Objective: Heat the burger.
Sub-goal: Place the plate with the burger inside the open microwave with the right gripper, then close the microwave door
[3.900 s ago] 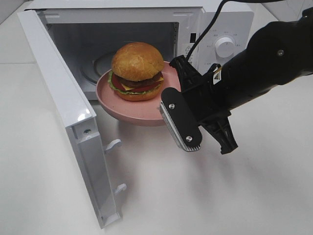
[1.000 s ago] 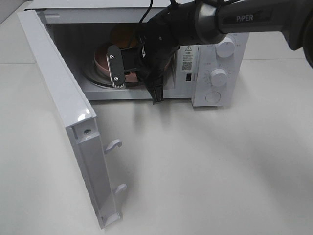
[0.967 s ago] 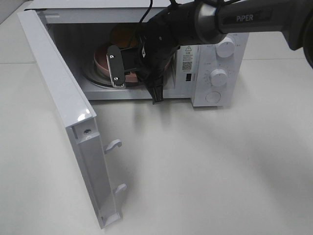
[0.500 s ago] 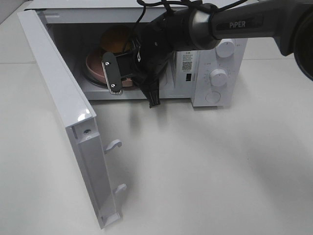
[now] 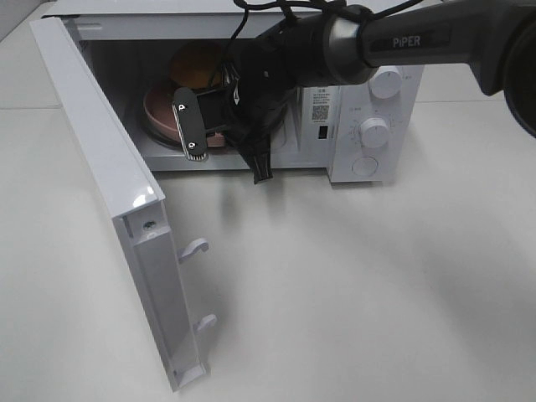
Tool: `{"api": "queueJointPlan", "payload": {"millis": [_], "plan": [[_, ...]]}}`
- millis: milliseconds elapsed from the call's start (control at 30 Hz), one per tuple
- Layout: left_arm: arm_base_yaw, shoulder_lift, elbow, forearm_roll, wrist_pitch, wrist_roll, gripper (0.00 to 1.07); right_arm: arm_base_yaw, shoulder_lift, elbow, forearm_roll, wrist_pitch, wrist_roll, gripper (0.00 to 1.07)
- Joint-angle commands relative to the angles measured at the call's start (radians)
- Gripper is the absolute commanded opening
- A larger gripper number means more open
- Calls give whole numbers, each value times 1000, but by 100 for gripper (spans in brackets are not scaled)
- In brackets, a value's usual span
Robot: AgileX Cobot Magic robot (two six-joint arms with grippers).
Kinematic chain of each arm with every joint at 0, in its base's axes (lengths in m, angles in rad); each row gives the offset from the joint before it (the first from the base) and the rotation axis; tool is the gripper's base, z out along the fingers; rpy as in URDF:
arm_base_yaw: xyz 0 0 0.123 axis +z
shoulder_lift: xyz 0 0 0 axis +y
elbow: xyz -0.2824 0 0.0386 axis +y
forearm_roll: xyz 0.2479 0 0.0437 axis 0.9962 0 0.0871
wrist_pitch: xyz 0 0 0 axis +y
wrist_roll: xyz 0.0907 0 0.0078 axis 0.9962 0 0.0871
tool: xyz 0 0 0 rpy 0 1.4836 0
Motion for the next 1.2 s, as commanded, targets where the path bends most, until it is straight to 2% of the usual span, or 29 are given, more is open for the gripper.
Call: {"api": "queueJointPlan", "payload": {"millis": [33,67,133,167,233,333,700,767,867,933,1100,1200], "plan": [[2,-7,3,-3,-2,-3,100,1,-17,-19,-14,-67,6,12],[2,-7,3,-3,-2,-3,100,1,-17,-19,-14,-67,6,12],[2,-7,3,-3,-2,-3,100,1,-17,-19,-14,-67,21,21],[2,-7,3,-3,-2,-3,100,1,-17,-19,-14,-67,21,21],[2,-7,3,-3,-2,-3,100,1,-17,-19,-14,-67,40,35],[2,-7,3,-3,-2,-3,100,1,-17,-18,-14,-67,53,39],[2,-7,3,-3,-2,-3,100,1,-52,19,-15,-74,107,39],[2,-7,3,-3,-2,-3,100,1,-94,80,-19,-122,107,39],[2,-7,3,-3,-2,-3,100,1,-103,100,-19,-134,107,40],[2,-7,3,-3,-2,-3,100,1,-143,165,-19,-159,108,42],[2,-7,3,-3,-2,-3,100,1,-179,217,-19,-172,112,47],[2,-7,3,-3,-2,-3,100,1,-208,256,-18,-196,151,55]]}}
